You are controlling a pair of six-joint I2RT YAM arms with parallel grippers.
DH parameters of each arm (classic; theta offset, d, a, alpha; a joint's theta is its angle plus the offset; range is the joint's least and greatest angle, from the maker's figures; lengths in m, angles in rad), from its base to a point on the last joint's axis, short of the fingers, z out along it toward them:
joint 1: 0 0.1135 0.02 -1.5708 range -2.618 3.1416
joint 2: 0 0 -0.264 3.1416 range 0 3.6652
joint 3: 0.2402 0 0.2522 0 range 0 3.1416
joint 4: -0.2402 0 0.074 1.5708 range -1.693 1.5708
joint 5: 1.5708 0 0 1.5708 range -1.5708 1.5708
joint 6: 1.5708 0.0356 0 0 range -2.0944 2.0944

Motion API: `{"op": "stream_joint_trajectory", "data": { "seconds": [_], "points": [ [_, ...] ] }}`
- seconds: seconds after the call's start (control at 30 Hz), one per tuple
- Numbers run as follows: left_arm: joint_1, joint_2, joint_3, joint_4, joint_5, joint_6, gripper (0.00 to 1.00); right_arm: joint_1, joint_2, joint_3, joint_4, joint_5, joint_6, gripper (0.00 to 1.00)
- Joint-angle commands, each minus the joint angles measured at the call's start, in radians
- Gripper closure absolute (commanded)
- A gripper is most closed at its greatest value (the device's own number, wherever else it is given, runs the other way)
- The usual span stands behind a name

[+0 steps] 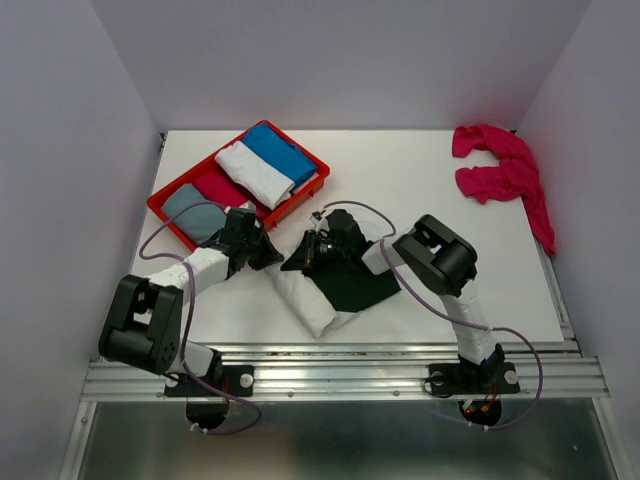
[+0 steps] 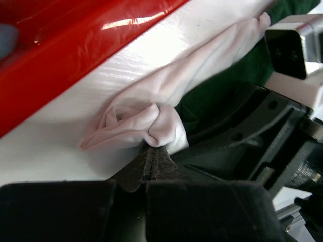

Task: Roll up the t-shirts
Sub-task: Roll the T-shirt to the center of the board.

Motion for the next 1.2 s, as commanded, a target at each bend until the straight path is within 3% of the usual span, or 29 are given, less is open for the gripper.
{"op": "stream_joint_trajectory", "data": {
  "seconds": [0.0, 0.03, 0.07, 0.13, 0.33, 0.47, 0.57, 0.6, 0.7, 0.77, 1.0, 1.17],
  "points": [
    [0.002, 0.078, 0.060, 0.044, -0.033, 0.018, 1.00, 0.015, -0.030, -0.022, -0.125, 0.054, -0.088, 0.92],
    [0.004, 0.094, 0.062, 0.040, -0.035, 0.016, 1.00, 0.015, -0.045, -0.025, -0.172, 0.081, -0.103, 0.86],
    [0.002, 0.120, 0.062, 0.038, -0.033, 0.016, 1.00, 0.015, -0.083, -0.028, -0.201, 0.099, -0.142, 0.68],
    [0.002, 0.139, 0.052, 0.043, -0.030, 0.013, 1.00, 0.015, -0.167, -0.045, -0.296, 0.171, -0.206, 0.48],
    [0.002, 0.127, 0.037, 0.049, -0.019, 0.022, 1.00, 0.069, -0.364, -0.060, -0.571, 0.401, -0.378, 0.29],
    [0.004, 0.110, 0.025, 0.047, -0.010, 0.028, 1.00, 0.118, -0.449, -0.048, -0.688, 0.540, -0.429, 0.27],
    [0.002, 0.102, 0.017, 0.050, -0.001, 0.030, 1.00, 0.142, -0.479, -0.046, -0.726, 0.590, -0.447, 0.48],
    [0.002, 0.101, 0.016, 0.050, 0.000, 0.030, 1.00, 0.153, -0.476, -0.040, -0.726, 0.594, -0.449, 0.63],
    [0.002, 0.099, 0.016, 0.050, 0.002, 0.034, 1.00, 0.164, -0.440, -0.019, -0.726, 0.594, -0.453, 0.84],
    [0.002, 0.099, 0.016, 0.052, 0.004, 0.036, 1.00, 0.173, -0.414, 0.001, -0.722, 0.600, -0.450, 0.90],
    [0.002, 0.099, 0.025, 0.044, 0.004, 0.041, 1.00, 0.173, -0.318, 0.024, -0.781, 0.687, -0.414, 0.94],
    [0.004, 0.098, 0.029, 0.037, 0.000, 0.042, 1.00, 0.184, -0.369, -0.048, -0.815, 0.725, -0.404, 0.93]
  ]
}}
